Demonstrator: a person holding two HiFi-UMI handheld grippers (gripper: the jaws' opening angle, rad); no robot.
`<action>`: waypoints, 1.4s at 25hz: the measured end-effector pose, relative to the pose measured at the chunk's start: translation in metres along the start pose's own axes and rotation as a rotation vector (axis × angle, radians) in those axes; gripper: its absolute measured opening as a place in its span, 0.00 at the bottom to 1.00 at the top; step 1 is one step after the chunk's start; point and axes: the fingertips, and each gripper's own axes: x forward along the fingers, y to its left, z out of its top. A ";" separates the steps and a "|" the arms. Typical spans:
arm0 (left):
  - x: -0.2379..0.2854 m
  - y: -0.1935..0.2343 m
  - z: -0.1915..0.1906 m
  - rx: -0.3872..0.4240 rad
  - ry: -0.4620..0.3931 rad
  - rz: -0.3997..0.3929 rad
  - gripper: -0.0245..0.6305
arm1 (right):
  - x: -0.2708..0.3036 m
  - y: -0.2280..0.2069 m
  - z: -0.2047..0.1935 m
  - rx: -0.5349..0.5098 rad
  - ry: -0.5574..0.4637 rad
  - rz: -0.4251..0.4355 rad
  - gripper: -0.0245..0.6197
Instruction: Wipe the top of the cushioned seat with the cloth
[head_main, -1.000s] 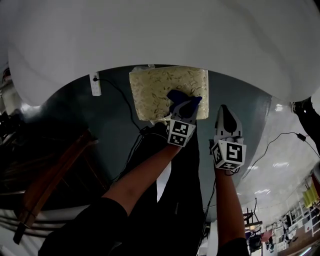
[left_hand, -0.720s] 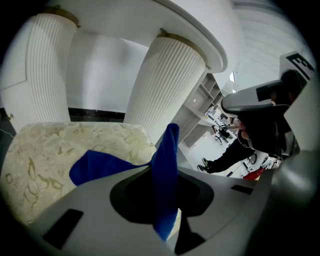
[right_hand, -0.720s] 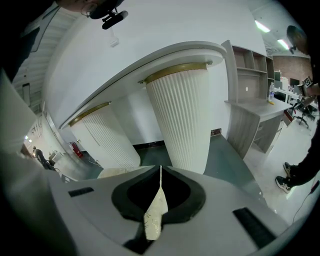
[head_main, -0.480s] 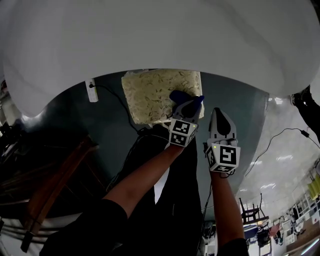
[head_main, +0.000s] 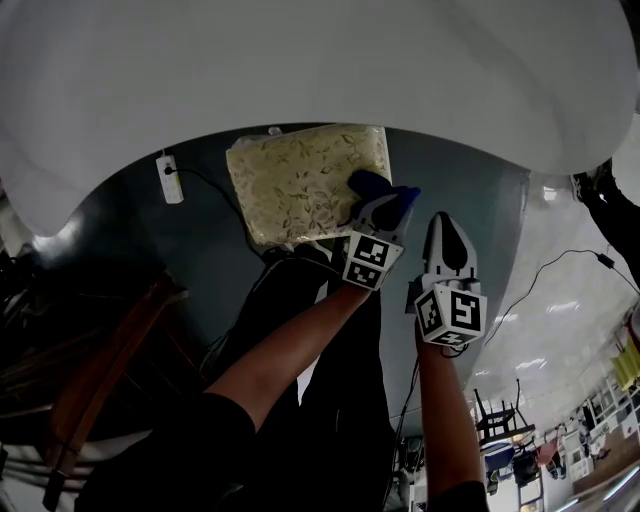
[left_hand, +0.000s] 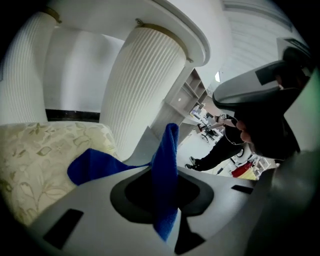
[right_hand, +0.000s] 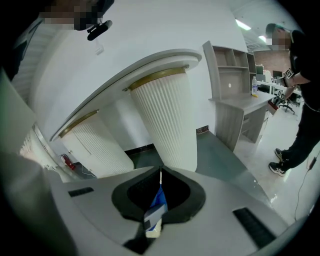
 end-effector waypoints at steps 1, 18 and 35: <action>0.002 -0.008 0.001 -0.010 -0.009 -0.048 0.16 | -0.002 -0.003 -0.001 -0.005 -0.003 -0.006 0.10; -0.200 -0.039 0.172 -0.042 -0.355 -0.092 0.16 | -0.111 0.113 0.091 -0.086 -0.183 0.050 0.10; -0.546 -0.102 0.267 0.095 -0.615 0.132 0.16 | -0.320 0.363 0.246 -0.250 -0.474 0.424 0.10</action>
